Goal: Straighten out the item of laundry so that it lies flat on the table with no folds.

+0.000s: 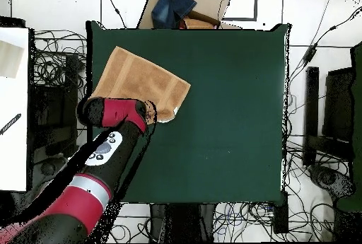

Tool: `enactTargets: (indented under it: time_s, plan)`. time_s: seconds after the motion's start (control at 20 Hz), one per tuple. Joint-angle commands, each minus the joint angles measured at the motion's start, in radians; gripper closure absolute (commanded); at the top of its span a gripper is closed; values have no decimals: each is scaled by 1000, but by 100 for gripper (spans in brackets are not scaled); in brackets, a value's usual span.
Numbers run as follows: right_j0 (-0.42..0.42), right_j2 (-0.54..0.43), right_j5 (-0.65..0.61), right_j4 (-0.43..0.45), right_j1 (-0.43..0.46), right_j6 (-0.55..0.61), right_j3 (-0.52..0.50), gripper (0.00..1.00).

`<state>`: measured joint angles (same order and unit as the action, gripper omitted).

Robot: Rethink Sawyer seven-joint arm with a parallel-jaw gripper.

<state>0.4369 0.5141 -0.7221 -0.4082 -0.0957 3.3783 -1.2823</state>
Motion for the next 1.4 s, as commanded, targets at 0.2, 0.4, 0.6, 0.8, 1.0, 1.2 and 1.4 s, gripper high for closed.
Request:
enactTargets:
  time_s: [0.2,0.4,0.6,0.8,1.0,1.2,1.4]
  plan:
    - [-3,-89,81,40,75,29,-3,100]
    - [-41,-107,54,53,16,-34,-56,100]
    - [-125,-88,-2,138,-159,-211,-225,100]
    - [-235,-88,74,245,-170,-306,-286,100]
    - [-309,-106,123,330,-181,-317,-302,100]
    - [-351,-106,129,401,-181,-303,-281,100]
    - [-417,-107,152,472,-130,-309,-219,100]
